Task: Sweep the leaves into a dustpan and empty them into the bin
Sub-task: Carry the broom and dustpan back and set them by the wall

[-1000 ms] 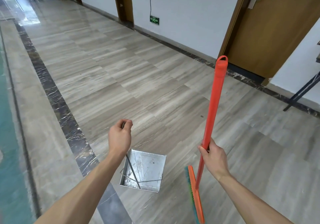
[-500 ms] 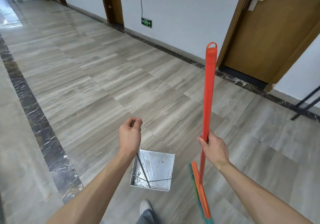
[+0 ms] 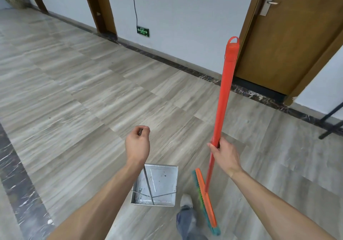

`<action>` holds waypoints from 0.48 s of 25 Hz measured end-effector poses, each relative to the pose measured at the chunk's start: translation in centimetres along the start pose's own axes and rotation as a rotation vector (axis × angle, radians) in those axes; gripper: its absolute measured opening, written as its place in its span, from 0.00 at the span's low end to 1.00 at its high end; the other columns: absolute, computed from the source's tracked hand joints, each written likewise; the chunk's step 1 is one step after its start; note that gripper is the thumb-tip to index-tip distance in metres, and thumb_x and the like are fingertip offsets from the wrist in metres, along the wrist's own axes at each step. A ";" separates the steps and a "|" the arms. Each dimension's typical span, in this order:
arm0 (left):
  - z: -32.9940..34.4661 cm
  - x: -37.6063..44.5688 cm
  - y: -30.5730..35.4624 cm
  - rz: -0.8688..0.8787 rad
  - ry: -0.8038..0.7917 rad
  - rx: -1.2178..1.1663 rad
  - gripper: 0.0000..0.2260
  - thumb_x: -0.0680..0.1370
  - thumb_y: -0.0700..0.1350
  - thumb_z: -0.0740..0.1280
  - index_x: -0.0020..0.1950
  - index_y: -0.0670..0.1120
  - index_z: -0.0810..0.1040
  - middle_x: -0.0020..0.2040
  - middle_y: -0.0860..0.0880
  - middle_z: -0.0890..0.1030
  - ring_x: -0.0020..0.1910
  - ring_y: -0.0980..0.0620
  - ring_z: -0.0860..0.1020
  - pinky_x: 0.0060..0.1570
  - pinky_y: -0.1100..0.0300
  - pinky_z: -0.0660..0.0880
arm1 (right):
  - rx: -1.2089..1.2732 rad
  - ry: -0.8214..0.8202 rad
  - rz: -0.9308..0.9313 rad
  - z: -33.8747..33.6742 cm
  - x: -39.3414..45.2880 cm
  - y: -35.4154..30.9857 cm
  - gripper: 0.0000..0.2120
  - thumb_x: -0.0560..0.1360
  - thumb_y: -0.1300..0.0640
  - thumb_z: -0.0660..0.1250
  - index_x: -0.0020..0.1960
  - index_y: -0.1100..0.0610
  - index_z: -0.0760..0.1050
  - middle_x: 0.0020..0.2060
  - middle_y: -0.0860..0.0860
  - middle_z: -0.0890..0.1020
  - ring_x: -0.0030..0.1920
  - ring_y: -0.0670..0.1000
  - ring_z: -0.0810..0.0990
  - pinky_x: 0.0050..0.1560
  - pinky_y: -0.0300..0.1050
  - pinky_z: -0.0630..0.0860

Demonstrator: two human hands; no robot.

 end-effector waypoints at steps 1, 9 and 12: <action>1.3 2.6 0.2 -0.003 0.005 0.009 0.07 0.77 0.46 0.64 0.39 0.50 0.79 0.31 0.51 0.72 0.30 0.56 0.70 0.33 0.58 0.67 | 0.011 0.001 0.000 0.8 3.0 0.1 0.05 0.74 0.46 0.66 0.45 0.46 0.71 0.33 0.46 0.80 0.42 0.57 0.82 0.38 0.46 0.72; 9.1 20.7 4.5 -0.011 0.079 0.055 0.07 0.76 0.45 0.63 0.40 0.47 0.79 0.31 0.52 0.74 0.29 0.56 0.71 0.33 0.59 0.68 | 0.043 -0.051 0.039 2.0 23.7 -0.4 0.07 0.73 0.45 0.68 0.43 0.45 0.71 0.29 0.42 0.76 0.41 0.55 0.81 0.36 0.45 0.68; 10.7 26.6 6.4 -0.002 0.118 0.032 0.07 0.75 0.45 0.64 0.39 0.50 0.79 0.29 0.54 0.74 0.25 0.60 0.69 0.31 0.59 0.67 | 0.020 -0.071 0.014 3.0 30.5 -2.2 0.09 0.73 0.42 0.67 0.43 0.46 0.71 0.31 0.46 0.80 0.39 0.54 0.81 0.39 0.49 0.75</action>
Point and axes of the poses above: each hand's wrist, its own x-axis towards the middle knuckle, its own z-axis out of the palm, y = z × x, the point moved 10 cm from there along x, towards the middle knuckle
